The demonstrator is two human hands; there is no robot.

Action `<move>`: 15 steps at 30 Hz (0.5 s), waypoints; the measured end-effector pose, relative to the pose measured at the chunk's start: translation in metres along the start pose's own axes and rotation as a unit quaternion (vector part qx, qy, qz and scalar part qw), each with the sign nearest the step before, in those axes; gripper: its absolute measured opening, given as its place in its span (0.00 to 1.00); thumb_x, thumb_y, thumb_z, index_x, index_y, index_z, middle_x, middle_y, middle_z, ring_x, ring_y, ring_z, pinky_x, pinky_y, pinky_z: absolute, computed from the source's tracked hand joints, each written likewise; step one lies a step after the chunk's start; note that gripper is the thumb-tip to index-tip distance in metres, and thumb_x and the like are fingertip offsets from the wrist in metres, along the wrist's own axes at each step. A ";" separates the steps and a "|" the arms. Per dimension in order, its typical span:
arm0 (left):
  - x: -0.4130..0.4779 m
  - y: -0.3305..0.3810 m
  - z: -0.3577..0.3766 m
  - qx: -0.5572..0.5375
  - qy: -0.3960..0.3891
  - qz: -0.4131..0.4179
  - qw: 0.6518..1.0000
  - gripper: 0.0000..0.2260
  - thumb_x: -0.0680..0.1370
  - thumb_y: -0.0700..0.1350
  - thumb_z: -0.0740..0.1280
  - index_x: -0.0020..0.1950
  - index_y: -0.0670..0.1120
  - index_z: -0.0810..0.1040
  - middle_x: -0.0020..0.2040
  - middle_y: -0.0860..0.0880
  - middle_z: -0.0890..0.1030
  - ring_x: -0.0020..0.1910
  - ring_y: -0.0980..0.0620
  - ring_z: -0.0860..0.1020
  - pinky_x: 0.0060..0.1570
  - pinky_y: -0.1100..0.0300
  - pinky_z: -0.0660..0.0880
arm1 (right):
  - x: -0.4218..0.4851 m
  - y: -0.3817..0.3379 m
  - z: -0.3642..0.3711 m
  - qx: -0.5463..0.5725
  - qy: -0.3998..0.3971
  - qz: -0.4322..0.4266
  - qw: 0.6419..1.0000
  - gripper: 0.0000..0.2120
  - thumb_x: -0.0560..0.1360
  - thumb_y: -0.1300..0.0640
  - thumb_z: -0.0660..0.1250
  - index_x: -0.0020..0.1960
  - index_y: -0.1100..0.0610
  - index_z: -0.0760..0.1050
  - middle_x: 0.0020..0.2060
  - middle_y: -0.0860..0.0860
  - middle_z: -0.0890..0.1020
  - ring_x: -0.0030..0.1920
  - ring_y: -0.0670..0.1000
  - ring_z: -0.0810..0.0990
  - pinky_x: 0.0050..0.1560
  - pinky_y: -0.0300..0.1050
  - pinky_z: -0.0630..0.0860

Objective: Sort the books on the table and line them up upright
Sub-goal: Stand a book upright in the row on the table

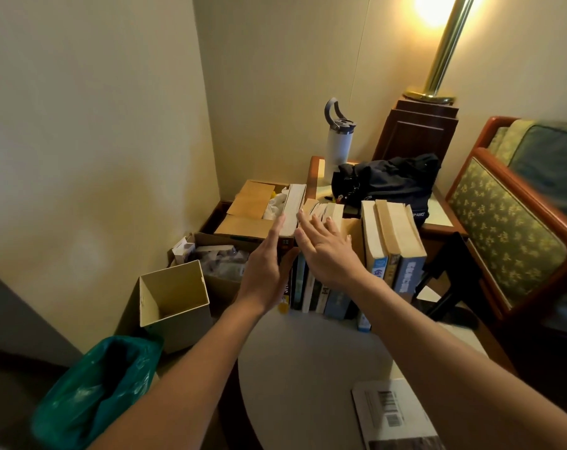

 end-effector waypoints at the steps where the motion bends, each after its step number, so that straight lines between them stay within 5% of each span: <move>1: -0.001 -0.001 0.000 0.003 -0.003 -0.003 1.000 0.30 0.83 0.54 0.60 0.82 0.50 0.53 0.76 0.49 0.69 0.66 0.49 0.77 0.61 0.54 0.77 | -0.004 -0.001 0.001 -0.003 -0.005 -0.003 1.000 0.27 0.83 0.37 0.42 0.80 0.38 0.42 0.81 0.48 0.45 0.80 0.53 0.37 0.75 0.68 0.37; 9: -0.021 0.005 -0.005 0.008 -0.030 -0.042 0.999 0.32 0.83 0.45 0.62 0.82 0.58 0.48 0.80 0.53 0.61 0.74 0.49 0.69 0.70 0.49 0.70 | -0.042 -0.016 -0.005 0.028 -0.044 -0.033 0.998 0.26 0.82 0.35 0.45 0.79 0.35 0.45 0.81 0.48 0.49 0.80 0.53 0.41 0.77 0.65 0.41; 15: -0.079 0.007 0.005 0.047 -0.047 -0.066 0.996 0.36 0.81 0.44 0.67 0.82 0.57 0.49 0.77 0.46 0.68 0.72 0.48 0.72 0.66 0.54 0.72 | -0.127 -0.002 -0.010 0.038 0.032 -0.067 0.997 0.27 0.83 0.40 0.54 0.80 0.37 0.49 0.80 0.44 0.56 0.80 0.49 0.46 0.79 0.58 0.53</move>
Point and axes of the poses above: each hand's wrist, its own x-axis towards the middle knuckle, its own z-axis out of the palm, y = z × x, the point moved 9 cm from there along x, towards the middle knuckle
